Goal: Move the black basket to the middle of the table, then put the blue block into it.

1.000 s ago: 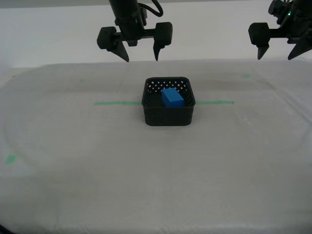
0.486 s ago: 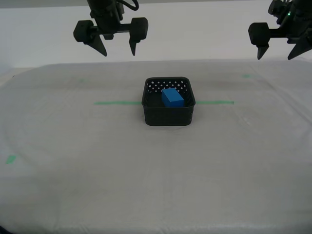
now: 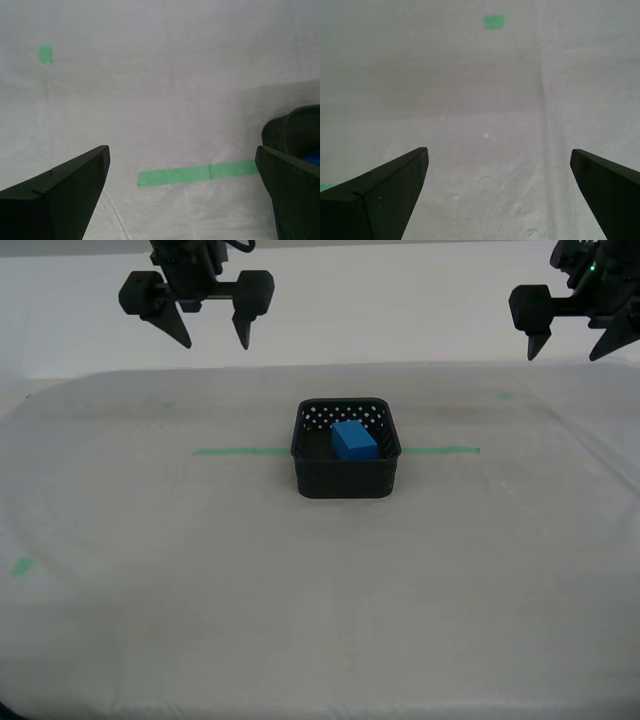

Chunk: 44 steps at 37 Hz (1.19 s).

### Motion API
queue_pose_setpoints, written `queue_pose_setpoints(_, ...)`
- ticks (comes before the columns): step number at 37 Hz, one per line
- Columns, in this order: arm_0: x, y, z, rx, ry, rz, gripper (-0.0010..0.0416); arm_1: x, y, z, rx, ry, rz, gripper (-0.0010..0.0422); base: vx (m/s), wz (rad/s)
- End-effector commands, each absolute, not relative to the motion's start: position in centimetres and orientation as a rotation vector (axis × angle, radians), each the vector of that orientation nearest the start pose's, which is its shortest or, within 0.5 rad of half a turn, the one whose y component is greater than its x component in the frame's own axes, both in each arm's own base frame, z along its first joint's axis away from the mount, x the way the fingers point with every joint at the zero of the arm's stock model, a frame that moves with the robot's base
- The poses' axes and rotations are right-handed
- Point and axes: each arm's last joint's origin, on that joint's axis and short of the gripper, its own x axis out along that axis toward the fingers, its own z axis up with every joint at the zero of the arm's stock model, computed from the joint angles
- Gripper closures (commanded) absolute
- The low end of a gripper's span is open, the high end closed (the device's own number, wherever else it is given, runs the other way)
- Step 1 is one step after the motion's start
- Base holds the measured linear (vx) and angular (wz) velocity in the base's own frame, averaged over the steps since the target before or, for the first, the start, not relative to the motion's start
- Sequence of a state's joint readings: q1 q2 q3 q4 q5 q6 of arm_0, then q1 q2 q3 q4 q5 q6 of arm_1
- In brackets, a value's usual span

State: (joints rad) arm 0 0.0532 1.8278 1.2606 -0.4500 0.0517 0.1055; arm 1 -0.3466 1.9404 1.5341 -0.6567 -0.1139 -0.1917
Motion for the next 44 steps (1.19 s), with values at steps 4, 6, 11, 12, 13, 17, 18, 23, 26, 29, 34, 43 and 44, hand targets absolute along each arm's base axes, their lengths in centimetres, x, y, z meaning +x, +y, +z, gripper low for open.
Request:
queue_pose_setpoints(4, 37.7, 1.9, 19.6, 0.043, 1.012, -0.049, 0.0007, 38.5, -12.9, 22.0, 0.065, 1.046, -0.106, 0.0012, 0.0, 0.0)
queue_pose_setpoints(6, 37.7, 1.9, 19.6, 0.043, 1.012, -0.049, 0.0007, 38.2, -12.5, 21.8, 0.058, 1.035, -0.103, 0.0011, 0.0, 0.0)
queue_pose_setpoints(11, 37.7, 1.9, 19.6, 0.043, 1.011, -0.049, 0.0007, 37.2, -11.2, 21.4, 0.026, 0.99, -0.086, 0.0012, 0.0, 0.0)
queue_pose_setpoints(12, 37.7, 1.9, 19.6, 0.043, 1.011, -0.049, 0.0007, 37.0, -10.9, 21.4, 0.02, 0.981, -0.082, 0.0012, 0.0, 0.0)
queue_pose_setpoints(13, 37.7, 1.9, 19.6, 0.043, 1.011, -0.049, 0.0007, 36.7, -10.6, 21.4, 0.014, 0.975, -0.075, 0.0012, 0.0, 0.0)
queue_pose_setpoints(17, 37.7, 1.9, 19.6, 0.043, 1.01, -0.049, 0.0007, 35.8, -9.3, 21.2, -0.005, 0.952, -0.043, 0.0012, 0.0, 0.0)
queue_pose_setpoints(18, 37.7, 1.9, 19.6, 0.043, 1.009, -0.049, 0.0007, 35.6, -9.0, 21.2, -0.009, 0.941, -0.033, 0.0012, 0.0, 0.0)
queue_pose_setpoints(23, 37.7, 1.9, 19.6, 0.044, 1.008, -0.049, 0.0007, 34.3, -8.0, 21.0, -0.025, 0.895, 0.011, 0.0012, 0.0, 0.0)
queue_pose_setpoints(26, 37.7, 1.9, 19.6, 0.044, 1.007, -0.049, 0.0007, 33.8, -7.8, 21.1, -0.031, 0.857, 0.012, 0.0012, 0.0, 0.0)
queue_pose_setpoints(29, 37.7, 1.9, 19.6, 0.044, 1.008, -0.049, 0.0007, 33.7, -7.7, 21.1, -0.023, 0.838, 0.025, 0.0012, 0.0, 0.0)
queue_pose_setpoints(34, 37.7, 1.9, 19.6, 0.044, 1.007, -0.049, 0.0007, 33.6, -7.6, 20.9, -0.034, 0.847, 0.033, 0.0012, 0.0, 0.0)
queue_pose_setpoints(43, 37.7, 1.9, 19.6, 0.044, 1.006, -0.049, 0.0007, 33.6, -7.6, 20.9, -0.035, 0.848, 0.032, 0.0012, 0.0, 0.0)
queue_pose_setpoints(44, 37.7, 1.9, 19.6, 0.044, 1.005, -0.049, 0.0007, 33.6, -7.6, 20.9, -0.035, 0.848, 0.032, 0.0012, 0.0, 0.0)
